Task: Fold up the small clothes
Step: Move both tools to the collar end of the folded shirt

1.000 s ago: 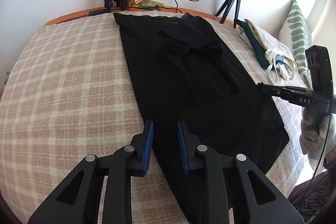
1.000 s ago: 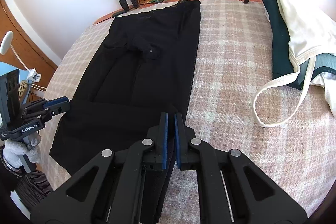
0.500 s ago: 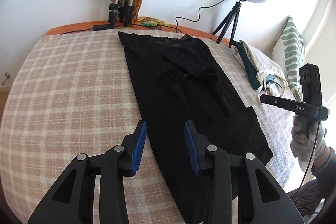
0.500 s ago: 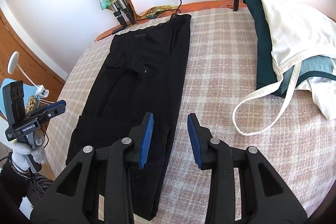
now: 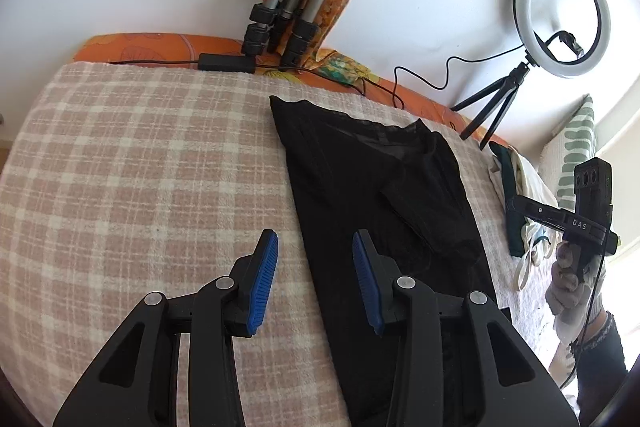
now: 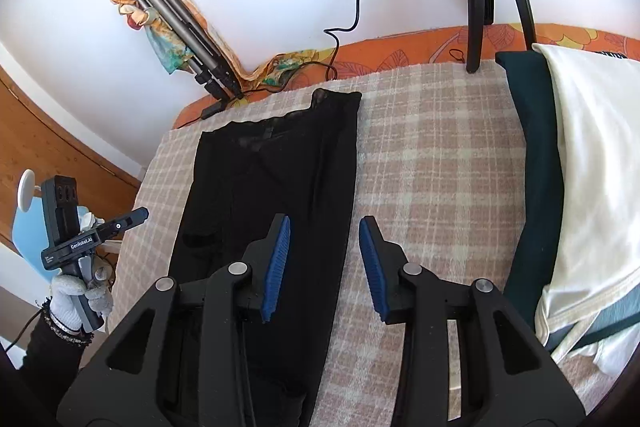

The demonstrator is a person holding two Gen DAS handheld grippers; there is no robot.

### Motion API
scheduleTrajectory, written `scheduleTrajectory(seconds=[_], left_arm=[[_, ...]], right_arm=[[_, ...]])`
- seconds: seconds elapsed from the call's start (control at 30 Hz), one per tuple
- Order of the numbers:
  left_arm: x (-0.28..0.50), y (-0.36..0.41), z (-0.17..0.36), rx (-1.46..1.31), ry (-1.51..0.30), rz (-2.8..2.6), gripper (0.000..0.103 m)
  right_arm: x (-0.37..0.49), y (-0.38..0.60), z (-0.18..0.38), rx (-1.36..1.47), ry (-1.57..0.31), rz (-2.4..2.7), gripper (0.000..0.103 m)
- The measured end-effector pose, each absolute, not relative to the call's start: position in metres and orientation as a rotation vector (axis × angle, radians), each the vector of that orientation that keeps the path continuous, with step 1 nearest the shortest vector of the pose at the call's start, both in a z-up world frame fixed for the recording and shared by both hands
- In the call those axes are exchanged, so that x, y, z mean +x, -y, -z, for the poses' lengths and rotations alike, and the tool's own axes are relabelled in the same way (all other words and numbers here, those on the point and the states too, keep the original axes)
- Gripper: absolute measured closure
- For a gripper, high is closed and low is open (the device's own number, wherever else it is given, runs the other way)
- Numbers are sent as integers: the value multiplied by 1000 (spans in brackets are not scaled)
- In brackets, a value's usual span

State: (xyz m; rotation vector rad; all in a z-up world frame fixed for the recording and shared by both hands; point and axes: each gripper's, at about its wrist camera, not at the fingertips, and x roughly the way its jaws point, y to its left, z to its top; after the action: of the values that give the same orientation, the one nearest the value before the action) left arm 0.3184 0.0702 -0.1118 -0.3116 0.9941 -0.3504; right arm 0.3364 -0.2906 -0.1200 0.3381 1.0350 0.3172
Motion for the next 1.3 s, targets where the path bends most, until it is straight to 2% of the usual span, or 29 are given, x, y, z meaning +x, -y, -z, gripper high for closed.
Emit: scheduleTrajectory(seconds=[0.33, 0.63, 0.67, 0.7, 0.73, 0.83, 0.93, 1.03, 1.13, 1.3], left_arm=[[387, -66, 136, -265, -960, 384, 66], [404, -69, 145, -270, -945, 406, 66], [405, -69, 145, -266, -943, 406, 66], [405, -70, 146, -263, -943, 404, 66], [406, -71, 146, -263, -944, 403, 66], [408, -75, 147, -270, -944, 402, 66], [407, -81, 145, -281, -935, 407, 66], [408, -85, 146, -287, -931, 405, 66], [410, -86, 148, -299, -935, 405, 66], [410, -88, 145, -310, -925, 402, 66]], right_arm=[[412, 302, 165, 444, -1058, -331, 64], [451, 294, 185, 515, -1045, -389, 64], [454, 292, 184, 509, -1038, -389, 68], [456, 289, 184, 487, -1031, -375, 76], [458, 287, 183, 455, -1032, -357, 96], [461, 278, 183, 345, -1047, -289, 97], [458, 271, 166, 210, -1013, -214, 97], [451, 258, 141, 139, -948, -237, 65], [451, 232, 128, 119, -945, -375, 64], [456, 172, 153, 41, -1067, -546, 64]])
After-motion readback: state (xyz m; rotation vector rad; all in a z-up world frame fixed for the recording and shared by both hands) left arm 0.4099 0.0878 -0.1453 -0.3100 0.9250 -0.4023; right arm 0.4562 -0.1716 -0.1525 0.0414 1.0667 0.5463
